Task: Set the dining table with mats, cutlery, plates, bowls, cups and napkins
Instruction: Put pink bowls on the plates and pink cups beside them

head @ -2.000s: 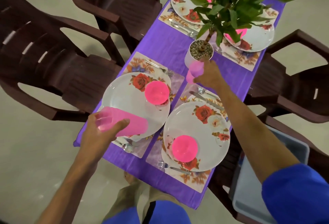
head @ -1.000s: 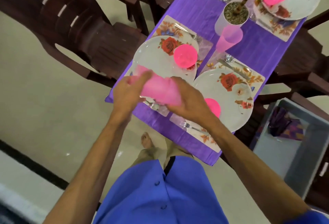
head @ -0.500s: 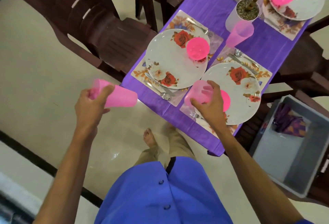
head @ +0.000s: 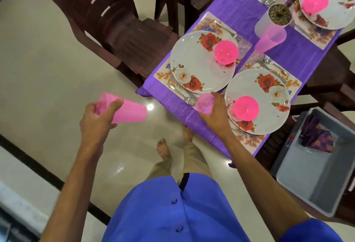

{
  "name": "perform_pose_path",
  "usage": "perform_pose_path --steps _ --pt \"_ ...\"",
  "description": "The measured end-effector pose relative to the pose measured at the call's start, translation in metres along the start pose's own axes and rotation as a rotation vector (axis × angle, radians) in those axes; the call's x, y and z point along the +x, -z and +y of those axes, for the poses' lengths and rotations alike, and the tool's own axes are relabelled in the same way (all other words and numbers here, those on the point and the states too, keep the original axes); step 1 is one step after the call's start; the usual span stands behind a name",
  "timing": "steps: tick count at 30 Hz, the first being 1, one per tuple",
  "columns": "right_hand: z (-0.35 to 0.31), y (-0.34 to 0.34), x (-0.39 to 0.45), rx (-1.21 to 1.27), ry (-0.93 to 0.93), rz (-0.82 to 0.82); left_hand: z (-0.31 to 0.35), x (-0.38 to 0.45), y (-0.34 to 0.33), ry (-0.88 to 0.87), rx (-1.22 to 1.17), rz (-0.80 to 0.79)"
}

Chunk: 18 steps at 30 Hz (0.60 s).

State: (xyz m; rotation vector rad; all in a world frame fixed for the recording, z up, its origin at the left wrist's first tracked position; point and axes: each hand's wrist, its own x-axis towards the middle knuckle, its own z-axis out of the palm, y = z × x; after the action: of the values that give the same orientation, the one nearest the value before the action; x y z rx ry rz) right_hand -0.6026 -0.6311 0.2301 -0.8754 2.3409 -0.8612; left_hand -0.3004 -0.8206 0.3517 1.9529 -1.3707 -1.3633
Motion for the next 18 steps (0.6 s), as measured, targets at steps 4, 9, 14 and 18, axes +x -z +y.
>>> perform_pose_path --steps 4,9,14,18 --pt "0.003 -0.007 -0.004 -0.079 -0.041 0.005 -0.004 0.003 0.006 0.004 -0.004 -0.016" --pt "-0.010 0.017 -0.013 -0.403 0.045 0.016 0.001 0.005 0.012 -0.022 -0.017 -0.084" --pt "-0.108 0.045 -0.036 -0.115 0.226 -0.036 0.022 0.010 0.030 -0.083 -0.069 -0.261" --pt "-0.234 0.004 -0.049 0.141 0.230 -0.549 0.064 0.007 0.043 -0.281 -0.097 -0.543"
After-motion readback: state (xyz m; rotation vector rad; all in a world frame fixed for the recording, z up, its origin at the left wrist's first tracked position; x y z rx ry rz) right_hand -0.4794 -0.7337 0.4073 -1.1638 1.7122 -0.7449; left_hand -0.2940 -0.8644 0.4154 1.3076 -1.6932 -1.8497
